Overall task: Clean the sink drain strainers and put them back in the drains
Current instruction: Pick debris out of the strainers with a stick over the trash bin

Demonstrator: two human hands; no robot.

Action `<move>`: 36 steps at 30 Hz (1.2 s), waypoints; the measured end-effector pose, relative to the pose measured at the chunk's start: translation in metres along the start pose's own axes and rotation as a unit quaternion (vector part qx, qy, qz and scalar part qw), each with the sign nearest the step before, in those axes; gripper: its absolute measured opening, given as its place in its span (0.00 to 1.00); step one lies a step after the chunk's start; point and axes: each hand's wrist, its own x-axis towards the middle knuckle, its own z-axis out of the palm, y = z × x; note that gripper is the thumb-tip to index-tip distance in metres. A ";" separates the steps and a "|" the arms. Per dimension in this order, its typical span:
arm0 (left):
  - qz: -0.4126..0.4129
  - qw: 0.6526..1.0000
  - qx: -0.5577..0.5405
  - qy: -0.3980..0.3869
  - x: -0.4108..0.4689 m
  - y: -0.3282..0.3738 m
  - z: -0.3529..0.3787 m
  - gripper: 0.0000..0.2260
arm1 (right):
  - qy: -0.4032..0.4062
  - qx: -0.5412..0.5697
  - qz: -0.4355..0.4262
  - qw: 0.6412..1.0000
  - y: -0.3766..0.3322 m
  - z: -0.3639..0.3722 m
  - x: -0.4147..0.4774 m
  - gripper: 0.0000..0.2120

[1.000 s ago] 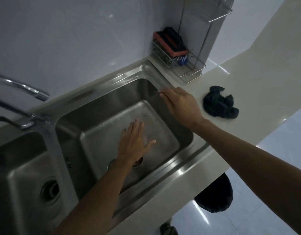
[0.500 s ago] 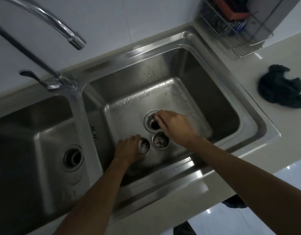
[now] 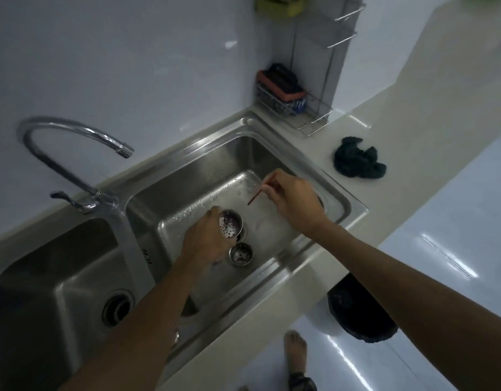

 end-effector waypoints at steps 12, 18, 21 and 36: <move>0.219 0.970 -0.105 -0.019 -0.048 0.233 0.051 0.28 | 0.144 0.000 0.124 0.982 0.051 -0.171 -0.124 0.07; 0.246 0.962 -0.107 -0.043 -0.064 0.320 0.160 0.33 | 0.177 0.017 0.222 0.959 0.150 -0.205 -0.218 0.07; 0.257 0.960 -0.091 -0.060 -0.073 0.343 0.231 0.37 | 0.179 0.053 0.275 0.943 0.207 -0.197 -0.268 0.04; 0.119 0.957 -0.136 -0.229 -0.065 0.290 0.505 0.32 | 0.125 0.140 0.419 0.888 0.394 -0.024 -0.419 0.05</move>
